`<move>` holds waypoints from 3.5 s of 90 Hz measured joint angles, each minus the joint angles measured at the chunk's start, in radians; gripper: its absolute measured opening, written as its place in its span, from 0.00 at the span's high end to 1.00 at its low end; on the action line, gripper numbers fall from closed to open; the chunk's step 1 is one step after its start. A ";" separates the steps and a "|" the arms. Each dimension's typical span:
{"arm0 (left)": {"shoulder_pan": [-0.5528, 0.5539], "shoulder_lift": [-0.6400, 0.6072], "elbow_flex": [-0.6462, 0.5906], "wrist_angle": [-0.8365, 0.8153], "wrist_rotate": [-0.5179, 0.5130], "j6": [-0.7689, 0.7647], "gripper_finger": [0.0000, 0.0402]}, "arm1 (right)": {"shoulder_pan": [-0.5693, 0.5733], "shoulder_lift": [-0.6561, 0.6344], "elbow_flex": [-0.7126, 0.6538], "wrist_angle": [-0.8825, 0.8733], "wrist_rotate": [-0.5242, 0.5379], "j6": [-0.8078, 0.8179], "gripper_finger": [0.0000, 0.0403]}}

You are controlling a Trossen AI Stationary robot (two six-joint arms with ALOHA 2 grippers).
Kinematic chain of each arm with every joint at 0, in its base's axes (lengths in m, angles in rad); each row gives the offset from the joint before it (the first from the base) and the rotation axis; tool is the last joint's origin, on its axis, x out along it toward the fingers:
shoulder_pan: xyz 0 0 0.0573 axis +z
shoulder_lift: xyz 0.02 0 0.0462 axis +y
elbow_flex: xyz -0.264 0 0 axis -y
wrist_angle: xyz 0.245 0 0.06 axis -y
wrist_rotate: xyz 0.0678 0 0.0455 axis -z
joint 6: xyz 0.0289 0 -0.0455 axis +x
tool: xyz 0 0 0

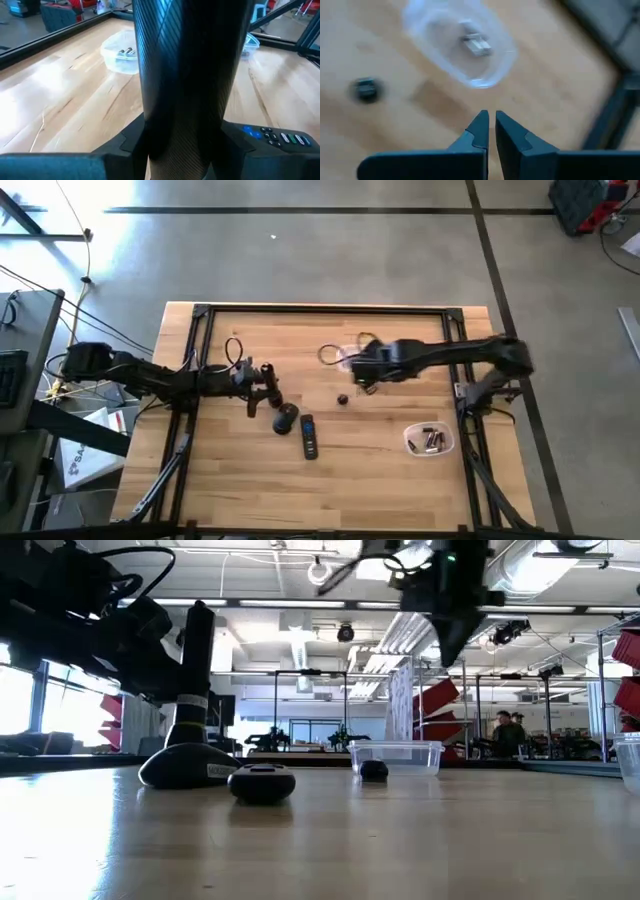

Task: Insert battery
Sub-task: Close the flashlight using its cover

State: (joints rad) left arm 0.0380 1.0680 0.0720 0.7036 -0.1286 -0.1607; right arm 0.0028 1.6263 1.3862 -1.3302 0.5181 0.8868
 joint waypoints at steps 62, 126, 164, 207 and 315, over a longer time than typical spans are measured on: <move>0.035 0.462 0.328 0.101 0.014 0.129 0.67 | -0.030 -0.020 -0.514 1.201 -0.419 -0.493 0.62; 0.093 0.458 0.331 0.103 0.042 0.166 0.67 | -0.014 0.118 -0.486 1.228 -0.392 -0.804 0.59; 0.093 0.458 0.331 0.108 0.043 0.160 0.67 | -0.022 0.193 -0.485 1.280 -0.426 -0.837 0.60; 0.092 0.458 0.330 0.127 0.070 0.145 0.67 | -0.022 0.185 -0.484 1.272 -0.449 -0.812 0.70; -0.001 0.890 0.742 0.244 0.093 0.178 0.67 | -0.057 0.003 0.253 0.415 -0.590 -1.046 0.71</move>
State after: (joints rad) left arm 0.0372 1.9578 0.8143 0.9481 -0.0357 0.0170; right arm -0.0542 1.6297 1.6390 -0.9155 -0.0719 -0.1588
